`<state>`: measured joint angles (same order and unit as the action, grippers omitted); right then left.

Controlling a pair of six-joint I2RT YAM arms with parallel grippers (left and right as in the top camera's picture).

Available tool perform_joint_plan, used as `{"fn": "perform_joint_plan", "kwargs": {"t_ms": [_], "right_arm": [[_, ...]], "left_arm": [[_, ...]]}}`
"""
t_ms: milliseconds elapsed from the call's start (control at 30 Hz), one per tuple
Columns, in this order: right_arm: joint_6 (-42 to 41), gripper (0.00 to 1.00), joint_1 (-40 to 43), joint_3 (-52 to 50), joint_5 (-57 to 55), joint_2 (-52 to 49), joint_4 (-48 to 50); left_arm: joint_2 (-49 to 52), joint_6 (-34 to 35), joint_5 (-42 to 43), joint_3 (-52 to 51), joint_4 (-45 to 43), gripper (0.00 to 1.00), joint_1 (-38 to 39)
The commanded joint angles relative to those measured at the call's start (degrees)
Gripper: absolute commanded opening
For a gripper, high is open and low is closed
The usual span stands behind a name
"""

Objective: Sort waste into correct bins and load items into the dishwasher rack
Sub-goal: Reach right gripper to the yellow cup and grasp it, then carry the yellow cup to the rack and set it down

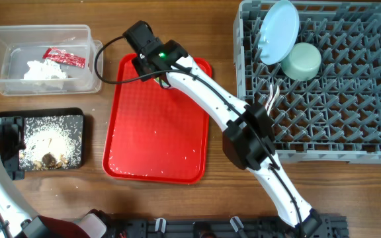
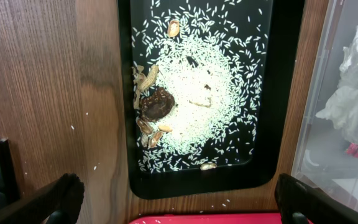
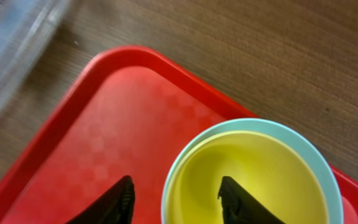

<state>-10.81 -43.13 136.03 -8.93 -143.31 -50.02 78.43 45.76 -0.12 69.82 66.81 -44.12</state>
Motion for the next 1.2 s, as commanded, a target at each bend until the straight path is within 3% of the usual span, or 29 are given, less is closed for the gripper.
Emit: {"fn": "perform_joint_plan", "kwargs": {"t_ms": [0,67,200,500,567,700,933,1167], "right_arm": [[-0.15,0.4,0.17,1.14,-2.03,-1.79,0.76],[-0.46,0.35,0.17,1.11,-1.99,-1.79,0.74],[-1.44,0.17,0.15,1.11,-1.95,-1.79,-0.68],[-2.89,0.17,-0.2,1.09,-1.55,-1.79,-3.56],[-2.95,0.09,-0.2,1.09,-1.49,-1.79,-4.02],[-2.86,0.04,-0.2,2.14,-1.55,-0.87,-5.4],[-5.77,0.04,3.91,2.56,-1.6,16.41,-10.1],[-9.4,0.04,18.95,2.56,6.84,31.3,-25.05]], "left_arm": [[-0.04,0.11,-0.15,0.59,0.02,1.0,-0.31],[-0.04,0.11,-0.15,0.59,0.02,1.0,-0.31],[-0.04,0.11,-0.15,0.59,0.02,1.0,-0.31],[-0.04,0.11,-0.15,0.59,0.02,1.0,-0.31],[-0.04,0.11,-0.15,0.59,0.02,1.0,-0.31],[-0.04,0.11,-0.15,0.59,0.02,1.0,-0.31],[-0.04,0.11,-0.15,0.59,0.02,1.0,-0.31],[-0.04,0.11,-0.15,0.59,0.02,1.0,-0.31]]}}
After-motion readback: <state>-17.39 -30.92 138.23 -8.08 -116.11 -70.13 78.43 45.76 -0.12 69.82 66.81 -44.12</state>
